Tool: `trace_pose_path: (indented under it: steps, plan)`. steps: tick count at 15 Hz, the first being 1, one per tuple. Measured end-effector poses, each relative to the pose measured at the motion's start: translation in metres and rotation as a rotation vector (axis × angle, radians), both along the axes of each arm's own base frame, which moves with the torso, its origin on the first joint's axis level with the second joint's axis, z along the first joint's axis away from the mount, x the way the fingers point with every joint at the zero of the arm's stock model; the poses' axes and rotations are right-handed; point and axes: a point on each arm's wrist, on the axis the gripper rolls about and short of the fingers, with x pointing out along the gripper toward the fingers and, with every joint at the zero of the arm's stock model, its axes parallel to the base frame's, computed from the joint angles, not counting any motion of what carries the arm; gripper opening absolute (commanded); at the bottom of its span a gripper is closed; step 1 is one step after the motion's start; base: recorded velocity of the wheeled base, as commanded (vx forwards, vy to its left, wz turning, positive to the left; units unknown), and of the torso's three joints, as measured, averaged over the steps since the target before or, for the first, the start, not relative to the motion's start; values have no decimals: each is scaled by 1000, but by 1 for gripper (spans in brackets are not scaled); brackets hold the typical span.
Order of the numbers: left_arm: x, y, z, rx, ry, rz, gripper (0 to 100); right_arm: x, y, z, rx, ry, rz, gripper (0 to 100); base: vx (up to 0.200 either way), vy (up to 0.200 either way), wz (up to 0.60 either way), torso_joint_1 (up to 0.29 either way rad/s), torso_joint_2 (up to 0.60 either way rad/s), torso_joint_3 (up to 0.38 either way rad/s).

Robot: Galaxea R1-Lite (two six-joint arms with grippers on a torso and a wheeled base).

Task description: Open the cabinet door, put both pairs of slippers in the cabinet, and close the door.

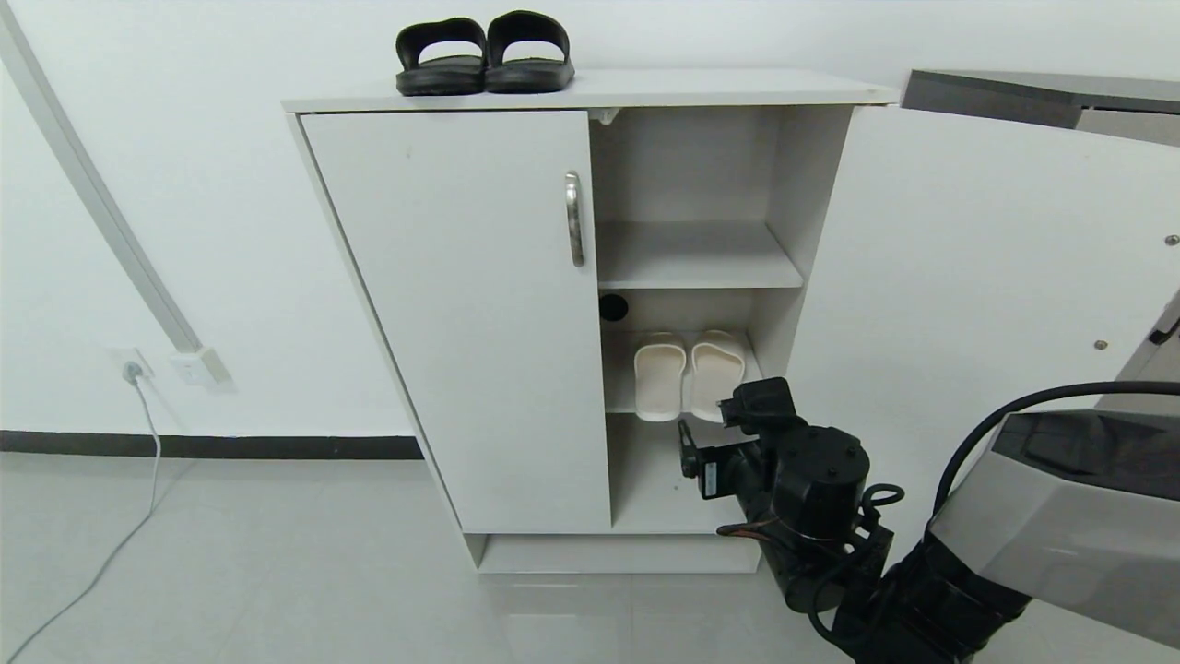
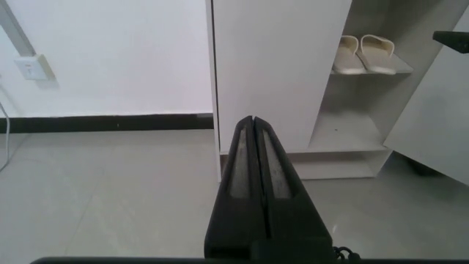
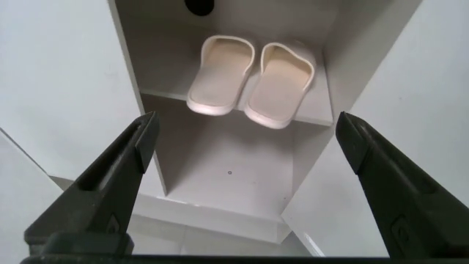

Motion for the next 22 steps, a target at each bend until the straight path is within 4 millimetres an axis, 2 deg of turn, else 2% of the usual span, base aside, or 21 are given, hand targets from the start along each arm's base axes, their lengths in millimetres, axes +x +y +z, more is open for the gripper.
trace_pose_path:
  steps: [4,19,22]
  plan:
    - [0,0,0,0,0,0,0,-2,-3,-4,-9,8,0,100,0,0,0,0,0,0]
    - [0,0,0,0,0,-4,0,-6,-7,-10,-32,29,33,100,0,200,0,4,2,6]
    - [0,0,0,-5,0,0,0,-6,-6,-10,-32,28,35,100,0,0,0,0,0,0]
